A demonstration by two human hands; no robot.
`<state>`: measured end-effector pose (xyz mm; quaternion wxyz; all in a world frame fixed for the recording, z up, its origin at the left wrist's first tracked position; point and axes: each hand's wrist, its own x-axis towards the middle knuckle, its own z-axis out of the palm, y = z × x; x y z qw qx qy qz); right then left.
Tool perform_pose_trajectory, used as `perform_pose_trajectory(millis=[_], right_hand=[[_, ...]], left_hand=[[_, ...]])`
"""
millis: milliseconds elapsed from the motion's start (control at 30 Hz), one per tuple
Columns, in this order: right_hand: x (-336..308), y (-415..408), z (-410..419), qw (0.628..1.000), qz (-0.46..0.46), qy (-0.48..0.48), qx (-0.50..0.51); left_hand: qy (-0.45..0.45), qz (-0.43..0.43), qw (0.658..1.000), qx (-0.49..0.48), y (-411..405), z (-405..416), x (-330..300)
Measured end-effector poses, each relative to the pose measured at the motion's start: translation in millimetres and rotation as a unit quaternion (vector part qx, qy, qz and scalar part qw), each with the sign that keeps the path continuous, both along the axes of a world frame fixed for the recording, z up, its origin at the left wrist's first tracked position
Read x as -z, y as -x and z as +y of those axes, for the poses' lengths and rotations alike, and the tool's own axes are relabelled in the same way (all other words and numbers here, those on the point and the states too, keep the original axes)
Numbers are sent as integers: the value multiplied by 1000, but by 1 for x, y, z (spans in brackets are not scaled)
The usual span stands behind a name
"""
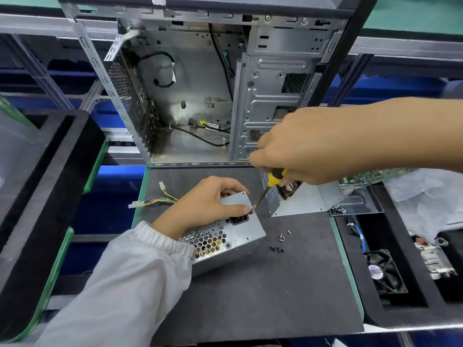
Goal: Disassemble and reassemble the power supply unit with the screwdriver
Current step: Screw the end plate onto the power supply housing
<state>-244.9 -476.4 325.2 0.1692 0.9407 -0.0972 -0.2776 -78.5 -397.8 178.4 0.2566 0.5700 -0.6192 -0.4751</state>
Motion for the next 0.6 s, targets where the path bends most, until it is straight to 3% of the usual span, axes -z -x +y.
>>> perform_pose_trajectory(millis=[200, 400, 600], right_hand=[[-1, -10, 6, 990, -8, 111, -85], [-3, -12, 6, 998, 51, 33, -17], [-11, -24, 13, 994, 7, 62, -87]], left_hand=[[-2, -3, 1000, 3, 0, 1, 1], [1, -8, 1000, 13, 1, 0, 0], [-8, 5, 1000, 22, -1, 0, 0]])
